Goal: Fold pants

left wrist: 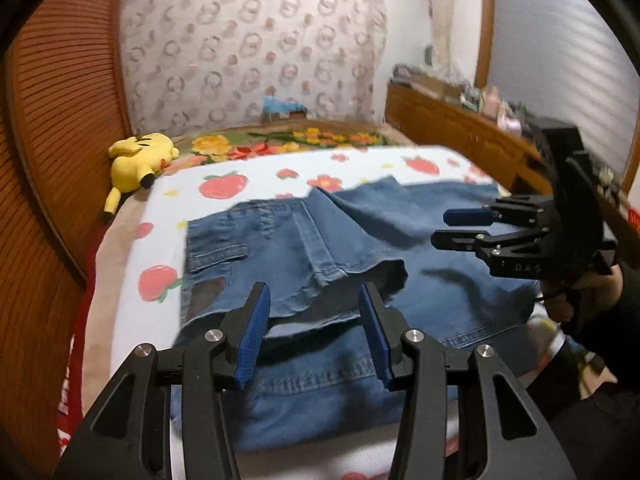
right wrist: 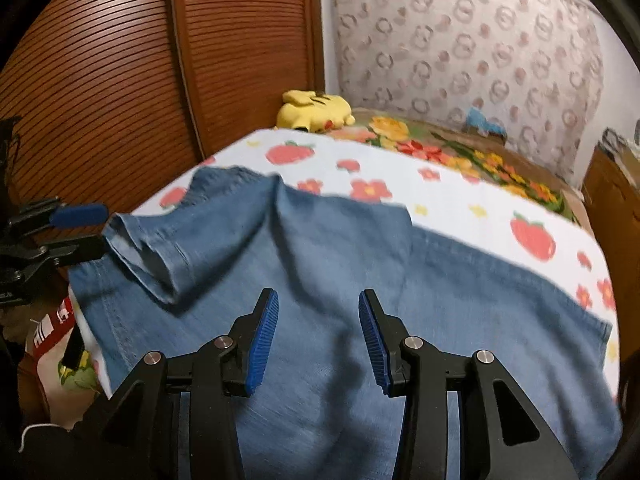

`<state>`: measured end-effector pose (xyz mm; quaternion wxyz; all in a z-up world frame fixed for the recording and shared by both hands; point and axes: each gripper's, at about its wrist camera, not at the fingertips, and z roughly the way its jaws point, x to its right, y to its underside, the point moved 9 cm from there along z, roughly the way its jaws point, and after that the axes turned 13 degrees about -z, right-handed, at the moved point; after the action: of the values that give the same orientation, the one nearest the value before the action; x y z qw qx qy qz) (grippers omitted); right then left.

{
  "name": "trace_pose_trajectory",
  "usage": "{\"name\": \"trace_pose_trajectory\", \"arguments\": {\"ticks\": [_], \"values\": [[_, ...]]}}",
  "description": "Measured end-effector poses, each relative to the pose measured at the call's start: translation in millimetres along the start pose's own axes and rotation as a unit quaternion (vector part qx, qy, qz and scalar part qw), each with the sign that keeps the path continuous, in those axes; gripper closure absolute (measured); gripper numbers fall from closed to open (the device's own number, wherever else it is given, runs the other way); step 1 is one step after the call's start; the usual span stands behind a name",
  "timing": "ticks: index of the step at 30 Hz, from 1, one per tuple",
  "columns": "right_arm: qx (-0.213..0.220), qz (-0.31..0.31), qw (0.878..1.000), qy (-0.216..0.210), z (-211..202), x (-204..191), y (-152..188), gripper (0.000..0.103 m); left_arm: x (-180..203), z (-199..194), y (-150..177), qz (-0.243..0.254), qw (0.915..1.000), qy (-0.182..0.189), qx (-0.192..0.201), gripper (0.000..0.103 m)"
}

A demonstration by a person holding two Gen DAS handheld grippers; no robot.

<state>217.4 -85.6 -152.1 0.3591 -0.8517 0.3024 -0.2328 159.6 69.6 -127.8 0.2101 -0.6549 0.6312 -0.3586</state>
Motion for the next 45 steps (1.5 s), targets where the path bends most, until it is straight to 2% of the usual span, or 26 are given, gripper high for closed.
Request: {"name": "trace_pose_trajectory", "arguments": {"ticks": [4, 7, 9, 11, 13, 14, 22, 25, 29, 32, 36, 41, 45], "values": [[0.002, 0.013, 1.000, -0.007, 0, 2, 2, 0.059, 4, 22, 1, 0.022, 0.9991, -0.016, -0.031, 0.059], [0.003, 0.020, 1.000, -0.009, -2, 6, 5, 0.059, 4, 31, -1, 0.024, 0.9987, -0.012, -0.044, 0.067], [0.005, 0.024, 1.000, -0.010, -3, 10, 5, 0.059, 5, 35, -2, 0.025, 0.9983, -0.003, -0.052, 0.078], [0.006, 0.026, 1.000, -0.009, -3, 12, 7, 0.059, 3, 35, -5, 0.028, 0.9983, -0.010, -0.050, 0.085], [0.008, 0.027, 1.000, -0.009, -2, 14, 9, 0.059, -2, 32, -11, 0.028, 0.9986, -0.015, -0.042, 0.087], [0.009, 0.028, 1.000, -0.008, -1, 13, 11, 0.059, -7, 31, -15, 0.025, 0.9988, -0.020, -0.039, 0.099], [0.010, 0.028, 1.000, -0.008, 2, 11, 18, 0.059, -74, 27, -55, -0.019, 0.9969, -0.075, -0.015, 0.099], [0.008, 0.027, 1.000, -0.009, 2, 9, 18, 0.059, -91, 29, -58, -0.034, 0.9960, -0.082, -0.015, 0.098], [0.006, 0.024, 1.000, -0.009, 2, 9, 18, 0.059, -106, 35, -48, -0.045, 0.9951, -0.084, -0.028, 0.077], [0.002, 0.024, 1.000, -0.009, 3, 9, 19, 0.059, -116, 38, -35, -0.049, 0.9934, -0.096, -0.040, 0.072], [-0.001, 0.022, 1.000, -0.011, 3, 10, 21, 0.059, -123, 25, -21, -0.075, 0.9923, -0.093, -0.030, 0.071], [-0.006, 0.021, 1.000, -0.012, 3, 10, 23, 0.059, -109, 3, -14, -0.095, 0.9938, -0.058, -0.006, 0.070], [-0.011, 0.016, 1.000, -0.010, 4, 10, 26, 0.059, -86, -3, -1, -0.087, 0.9957, -0.028, -0.010, 0.070]]}}
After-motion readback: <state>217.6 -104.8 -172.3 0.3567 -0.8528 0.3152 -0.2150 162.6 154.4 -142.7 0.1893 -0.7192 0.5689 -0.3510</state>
